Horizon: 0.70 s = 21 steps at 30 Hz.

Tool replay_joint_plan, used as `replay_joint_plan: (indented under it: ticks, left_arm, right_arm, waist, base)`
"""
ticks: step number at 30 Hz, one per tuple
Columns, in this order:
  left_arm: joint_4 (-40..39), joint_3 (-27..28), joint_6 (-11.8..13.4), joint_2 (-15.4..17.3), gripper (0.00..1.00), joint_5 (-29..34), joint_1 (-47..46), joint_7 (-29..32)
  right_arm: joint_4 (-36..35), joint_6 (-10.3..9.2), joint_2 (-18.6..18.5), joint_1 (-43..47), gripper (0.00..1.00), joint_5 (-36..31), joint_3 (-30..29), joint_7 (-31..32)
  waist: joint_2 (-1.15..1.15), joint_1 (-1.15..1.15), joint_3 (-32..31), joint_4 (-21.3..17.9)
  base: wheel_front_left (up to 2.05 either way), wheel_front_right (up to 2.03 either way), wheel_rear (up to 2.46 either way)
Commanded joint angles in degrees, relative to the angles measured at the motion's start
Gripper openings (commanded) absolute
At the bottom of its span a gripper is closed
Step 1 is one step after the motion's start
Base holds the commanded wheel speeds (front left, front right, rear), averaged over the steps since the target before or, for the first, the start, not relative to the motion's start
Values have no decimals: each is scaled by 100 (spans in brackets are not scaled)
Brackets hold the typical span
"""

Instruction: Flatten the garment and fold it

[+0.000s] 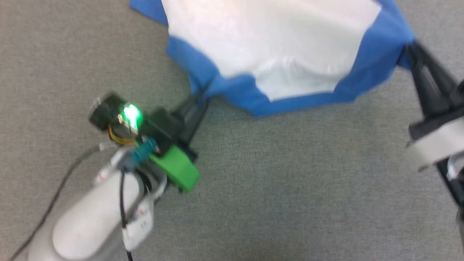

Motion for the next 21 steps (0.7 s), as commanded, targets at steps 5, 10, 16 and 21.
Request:
replay_joint_plan:
  ticks: [5,10,16,21]
  left_arm:
    - [-156,-127,280,209,0,-239,685,403]
    - [-366,-222,516,356,0,-554,1316,765]
    - [-804,-174,920,490,0,-902,1980,974]
    - [-1204,-182,1215,663,0,-1208,2510,1274]
  right_arm:
    - [-76,-11,188,864,0,12,-124,75]
    - [-15,-11,315,1522,0,13,-264,72]
    - [-111,-11,569,2259,0,26,-478,135]
    - [-359,-11,822,2844,0,-3,-602,327]
  waist:
    - [0,0,-475,-54]
    - [0,0,-786,-100]
    - [0,0,-1171,-127]
    - [0,0,-1473,-158]
  base:
    - [0,0,0]
    - [0,0,0]
    - [0,0,0]
    - [0,0,0]
